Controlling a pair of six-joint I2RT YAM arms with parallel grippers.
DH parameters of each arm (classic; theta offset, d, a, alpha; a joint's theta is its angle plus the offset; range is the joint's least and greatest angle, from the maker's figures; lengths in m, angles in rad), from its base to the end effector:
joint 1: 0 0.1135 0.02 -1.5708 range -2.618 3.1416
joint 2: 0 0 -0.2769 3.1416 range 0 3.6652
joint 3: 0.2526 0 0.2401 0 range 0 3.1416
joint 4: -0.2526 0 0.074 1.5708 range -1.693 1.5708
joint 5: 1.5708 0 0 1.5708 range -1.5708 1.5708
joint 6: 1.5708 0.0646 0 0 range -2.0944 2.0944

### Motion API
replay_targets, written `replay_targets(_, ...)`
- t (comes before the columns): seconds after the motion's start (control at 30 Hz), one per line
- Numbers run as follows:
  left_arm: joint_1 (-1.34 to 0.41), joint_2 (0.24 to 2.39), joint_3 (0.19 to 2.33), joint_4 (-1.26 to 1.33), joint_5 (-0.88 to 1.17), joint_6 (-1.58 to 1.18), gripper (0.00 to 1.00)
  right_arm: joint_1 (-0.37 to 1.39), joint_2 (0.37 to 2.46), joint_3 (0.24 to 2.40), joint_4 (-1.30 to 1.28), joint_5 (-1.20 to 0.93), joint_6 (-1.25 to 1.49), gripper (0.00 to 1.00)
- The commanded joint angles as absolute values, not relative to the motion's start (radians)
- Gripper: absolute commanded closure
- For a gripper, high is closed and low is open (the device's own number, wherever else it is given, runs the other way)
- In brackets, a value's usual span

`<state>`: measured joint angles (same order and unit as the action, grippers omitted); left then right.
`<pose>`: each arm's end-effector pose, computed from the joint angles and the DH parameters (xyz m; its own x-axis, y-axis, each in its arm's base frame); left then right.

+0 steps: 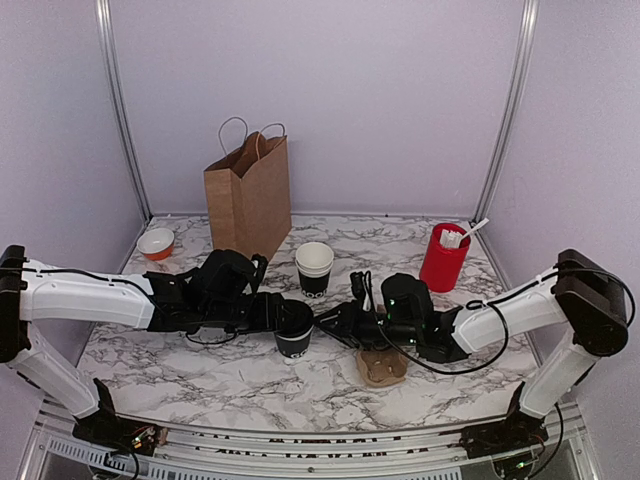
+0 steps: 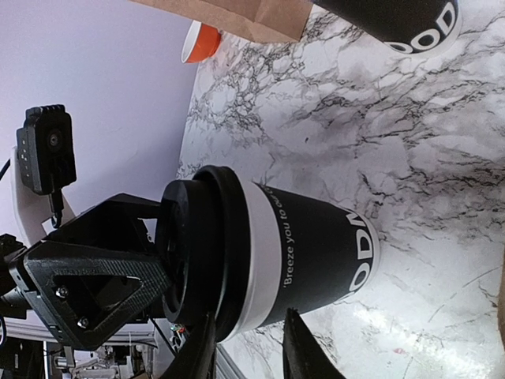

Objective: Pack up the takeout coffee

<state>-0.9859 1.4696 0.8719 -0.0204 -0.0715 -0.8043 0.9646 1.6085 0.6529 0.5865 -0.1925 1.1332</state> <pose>0.1865 -0.2733 0.2275 -0.7978 -0.0965 -0.5951 0.3241 0.7637 -0.5584 0.1846 0.2879 0.1854 -0.9098 0.2481 -0.3327 -0.1987 0.4434 0.8740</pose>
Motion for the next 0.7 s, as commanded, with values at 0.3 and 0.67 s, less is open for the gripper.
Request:
replay_targets(0.3, -0.994, 1.456, 0.857, -0.022, -0.069, -0.810, 0.35, 0.985, 1.651, 0.676, 0.664, -0.197, 1.147, 0.72)
replay_targets(0.67, -0.995, 1.470, 0.853, -0.002, -0.038, -0.824, 0.35, 0.986, 1.720, 0.719, 0.684, -0.212, 1.164, 0.76)
